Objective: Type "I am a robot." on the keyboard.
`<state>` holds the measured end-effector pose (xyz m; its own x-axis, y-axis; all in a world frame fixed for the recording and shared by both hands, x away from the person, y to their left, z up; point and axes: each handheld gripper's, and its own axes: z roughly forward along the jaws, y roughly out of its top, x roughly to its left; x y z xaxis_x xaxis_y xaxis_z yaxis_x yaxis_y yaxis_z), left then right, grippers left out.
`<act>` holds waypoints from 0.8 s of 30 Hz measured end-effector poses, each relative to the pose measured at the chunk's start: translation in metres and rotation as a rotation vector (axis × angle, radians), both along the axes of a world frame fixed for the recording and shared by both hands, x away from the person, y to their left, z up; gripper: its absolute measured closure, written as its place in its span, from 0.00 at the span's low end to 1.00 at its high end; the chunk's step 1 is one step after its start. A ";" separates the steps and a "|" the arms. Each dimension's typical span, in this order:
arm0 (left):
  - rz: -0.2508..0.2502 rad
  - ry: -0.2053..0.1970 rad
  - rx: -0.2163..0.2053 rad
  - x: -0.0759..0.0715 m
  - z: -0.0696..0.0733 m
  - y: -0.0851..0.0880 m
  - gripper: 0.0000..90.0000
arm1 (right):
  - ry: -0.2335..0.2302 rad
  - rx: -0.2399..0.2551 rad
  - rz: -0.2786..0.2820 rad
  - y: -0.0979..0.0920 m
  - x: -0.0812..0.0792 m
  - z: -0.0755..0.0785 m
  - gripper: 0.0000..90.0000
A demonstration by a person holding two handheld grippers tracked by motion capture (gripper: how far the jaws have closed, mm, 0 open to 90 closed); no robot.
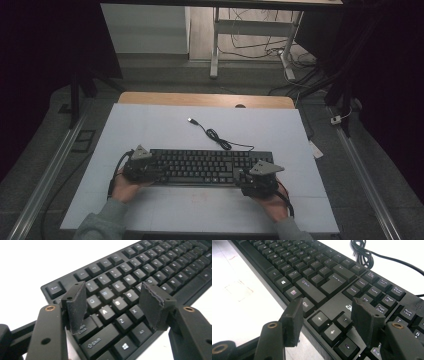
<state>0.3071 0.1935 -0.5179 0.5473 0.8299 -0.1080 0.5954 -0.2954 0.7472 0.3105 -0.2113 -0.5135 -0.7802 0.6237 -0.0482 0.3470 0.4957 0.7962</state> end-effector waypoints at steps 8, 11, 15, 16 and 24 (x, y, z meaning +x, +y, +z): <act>0.019 0.010 -0.007 0.002 -0.002 0.008 0.58 | 0.002 -0.007 -0.002 0.000 0.000 0.000 0.48; 0.012 0.011 -0.001 0.002 -0.003 0.008 0.64 | 0.003 -0.009 -0.001 0.000 0.000 0.000 0.48; -0.001 0.015 0.009 0.002 -0.004 0.007 0.74 | 0.002 -0.010 -0.002 0.001 0.000 0.000 0.48; -0.004 0.015 0.013 0.002 -0.004 0.007 0.76 | 0.002 -0.010 -0.002 0.001 0.000 0.000 0.48; -0.024 0.021 0.033 0.003 -0.007 0.005 0.96 | -0.002 -0.013 -0.002 0.001 0.000 -0.001 0.48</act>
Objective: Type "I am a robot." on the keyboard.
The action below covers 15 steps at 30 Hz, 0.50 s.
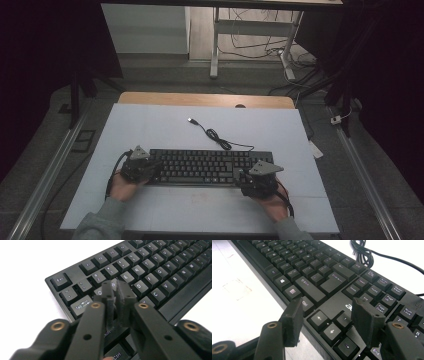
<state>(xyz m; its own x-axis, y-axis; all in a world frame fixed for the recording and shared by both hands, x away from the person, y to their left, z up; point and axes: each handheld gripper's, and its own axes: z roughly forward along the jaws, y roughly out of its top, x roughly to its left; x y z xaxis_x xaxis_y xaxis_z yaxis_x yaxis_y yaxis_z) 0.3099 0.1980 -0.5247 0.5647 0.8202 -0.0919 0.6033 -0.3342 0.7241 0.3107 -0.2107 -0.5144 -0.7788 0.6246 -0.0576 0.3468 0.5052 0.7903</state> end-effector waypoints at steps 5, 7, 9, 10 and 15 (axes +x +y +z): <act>-0.003 0.007 0.012 0.001 -0.002 -0.001 0.99 | 0.000 -0.002 -0.001 0.000 0.000 0.000 0.48; -0.006 0.006 0.019 0.001 -0.003 -0.002 0.99 | 0.000 -0.002 -0.001 0.000 0.000 0.000 0.48; -0.006 0.002 0.020 0.001 -0.003 -0.003 0.99 | 0.004 -0.005 -0.001 0.000 0.000 0.000 0.48; -0.006 0.001 0.021 0.001 -0.003 -0.004 0.99 | 0.004 -0.005 0.000 0.000 0.000 0.000 0.48; -0.009 -0.002 0.022 0.001 -0.003 -0.005 0.99 | 0.002 -0.010 0.000 0.001 0.000 0.000 0.48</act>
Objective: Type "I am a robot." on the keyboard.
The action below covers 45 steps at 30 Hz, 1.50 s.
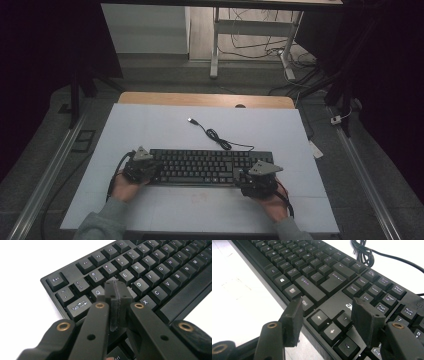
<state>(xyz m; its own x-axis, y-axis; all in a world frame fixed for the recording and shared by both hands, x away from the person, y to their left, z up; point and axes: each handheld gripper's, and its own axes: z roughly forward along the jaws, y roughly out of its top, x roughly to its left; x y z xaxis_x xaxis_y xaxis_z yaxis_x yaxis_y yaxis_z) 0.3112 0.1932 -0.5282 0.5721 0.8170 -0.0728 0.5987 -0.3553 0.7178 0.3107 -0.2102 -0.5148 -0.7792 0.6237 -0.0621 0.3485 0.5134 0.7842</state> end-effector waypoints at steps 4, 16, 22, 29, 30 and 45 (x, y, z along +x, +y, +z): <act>0.000 0.000 0.000 0.000 0.000 0.000 0.99 | 0.000 0.000 0.002 0.000 0.000 0.000 0.48; 0.003 -0.007 0.018 0.000 0.000 -0.002 0.99 | -0.001 -0.005 0.002 0.001 0.000 0.000 0.48; 0.006 -0.047 -0.032 -0.005 0.011 0.004 0.99 | -0.001 0.000 -0.002 0.000 0.000 0.000 0.48; 0.024 -0.056 -0.061 -0.005 0.013 0.007 0.75 | -0.003 -0.004 0.000 0.000 0.000 0.000 0.48; 0.032 -0.056 -0.062 -0.005 0.014 0.007 0.69 | -0.002 -0.005 0.000 0.000 0.000 0.000 0.48; 0.015 -0.063 -0.078 -0.007 0.016 0.006 0.48 | -0.001 -0.017 0.000 0.000 0.001 -0.001 0.48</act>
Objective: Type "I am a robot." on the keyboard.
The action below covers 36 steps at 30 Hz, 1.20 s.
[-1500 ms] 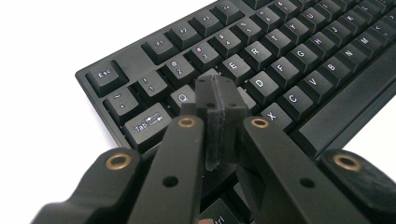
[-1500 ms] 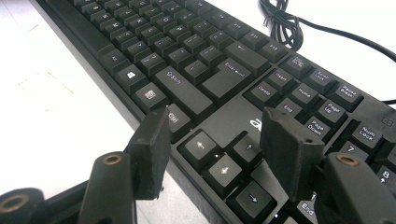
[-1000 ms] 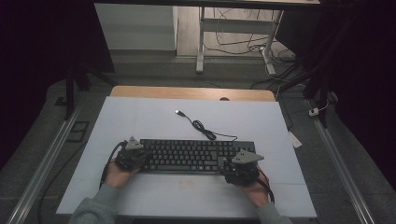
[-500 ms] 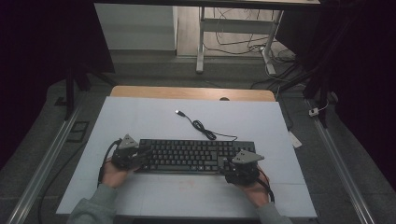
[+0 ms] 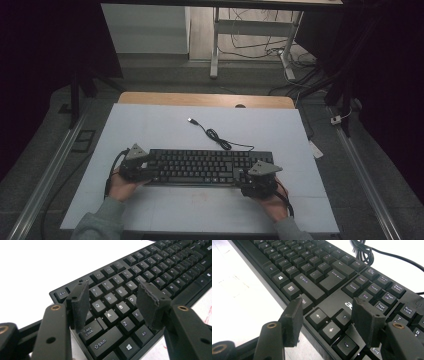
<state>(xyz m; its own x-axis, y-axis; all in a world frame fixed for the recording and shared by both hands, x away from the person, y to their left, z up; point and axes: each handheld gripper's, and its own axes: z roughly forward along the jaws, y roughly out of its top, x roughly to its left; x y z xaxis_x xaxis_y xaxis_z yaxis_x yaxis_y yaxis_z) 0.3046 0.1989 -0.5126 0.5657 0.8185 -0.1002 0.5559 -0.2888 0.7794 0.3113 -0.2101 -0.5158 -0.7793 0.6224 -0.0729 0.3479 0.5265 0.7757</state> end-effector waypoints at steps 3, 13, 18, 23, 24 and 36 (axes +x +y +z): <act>-0.004 0.001 0.000 0.000 0.000 -0.001 0.48 | 0.002 -0.001 -0.001 0.000 0.000 0.000 0.47; -0.030 0.008 0.006 -0.001 0.001 -0.006 0.46 | 0.002 -0.007 0.000 0.001 0.000 -0.001 0.47; -0.045 0.009 0.009 -0.002 0.002 -0.010 0.45 | -0.002 -0.018 0.002 0.001 0.000 -0.002 0.47; -0.068 0.006 -0.001 -0.005 0.004 -0.014 0.45 | -0.002 -0.020 0.000 0.001 0.000 -0.002 0.47; -0.072 0.007 -0.004 -0.005 0.005 -0.015 0.45 | -0.003 -0.020 0.000 0.001 0.000 -0.002 0.47; -0.116 0.015 -0.006 -0.008 0.006 -0.025 0.45 | -0.004 -0.023 0.002 0.002 0.000 -0.002 0.47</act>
<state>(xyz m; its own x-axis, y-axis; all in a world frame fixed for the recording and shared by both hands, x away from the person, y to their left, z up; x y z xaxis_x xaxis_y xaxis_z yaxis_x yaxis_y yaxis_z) 0.2964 0.1738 -0.5067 0.6549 0.7470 -0.1142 0.5309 -0.3473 0.7730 0.3115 -0.2085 -0.5178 -0.7801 0.6192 -0.0898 0.3442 0.5446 0.7648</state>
